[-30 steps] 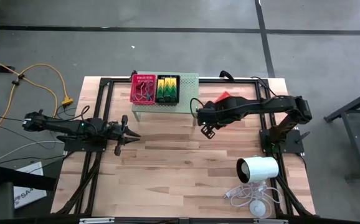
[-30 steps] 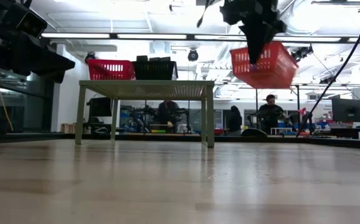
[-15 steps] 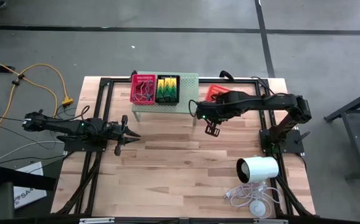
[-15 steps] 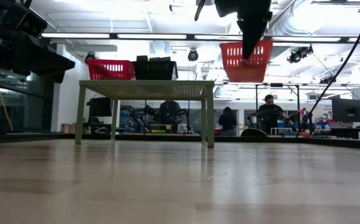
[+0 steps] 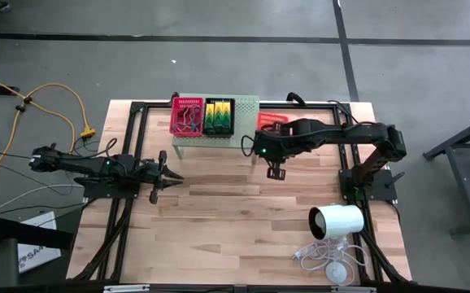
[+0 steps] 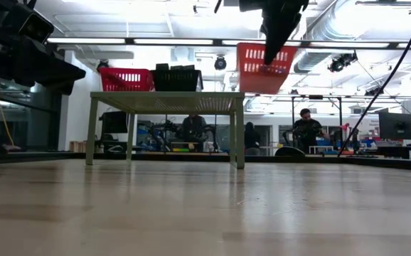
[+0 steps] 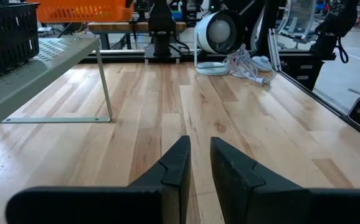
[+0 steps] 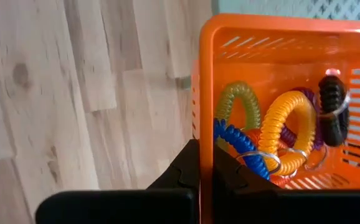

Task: Pick & Place Office Desk Supplies
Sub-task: Put the orange bin on the shelf

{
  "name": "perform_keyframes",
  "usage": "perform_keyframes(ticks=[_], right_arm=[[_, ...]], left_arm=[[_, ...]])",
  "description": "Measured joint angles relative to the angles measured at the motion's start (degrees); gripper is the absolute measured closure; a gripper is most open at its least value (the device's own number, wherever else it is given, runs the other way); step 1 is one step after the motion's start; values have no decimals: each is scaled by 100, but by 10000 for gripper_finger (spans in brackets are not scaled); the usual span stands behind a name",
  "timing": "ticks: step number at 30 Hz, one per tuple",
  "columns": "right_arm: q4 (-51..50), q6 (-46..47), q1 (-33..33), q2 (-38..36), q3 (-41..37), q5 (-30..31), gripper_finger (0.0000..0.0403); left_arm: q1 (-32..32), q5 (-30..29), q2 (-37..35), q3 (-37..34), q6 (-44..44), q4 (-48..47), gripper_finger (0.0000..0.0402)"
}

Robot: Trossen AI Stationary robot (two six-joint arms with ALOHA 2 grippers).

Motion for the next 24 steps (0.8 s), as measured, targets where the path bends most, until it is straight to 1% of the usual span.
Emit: perform_keyframes(ticks=[7, 14, 24], right_arm=[[476, -676, -421, 0, 0, -434, 401], [842, -1264, -734, 0, 0, -465, 401], [848, -1434, -939, 0, 0, -554, 401]], left_arm=[[2, -1, 0, 0, 0, 0, 345], [2, 1, 0, 0, 0, 0, 345], [0, 1, 0, 0, 0, 0, 345]])
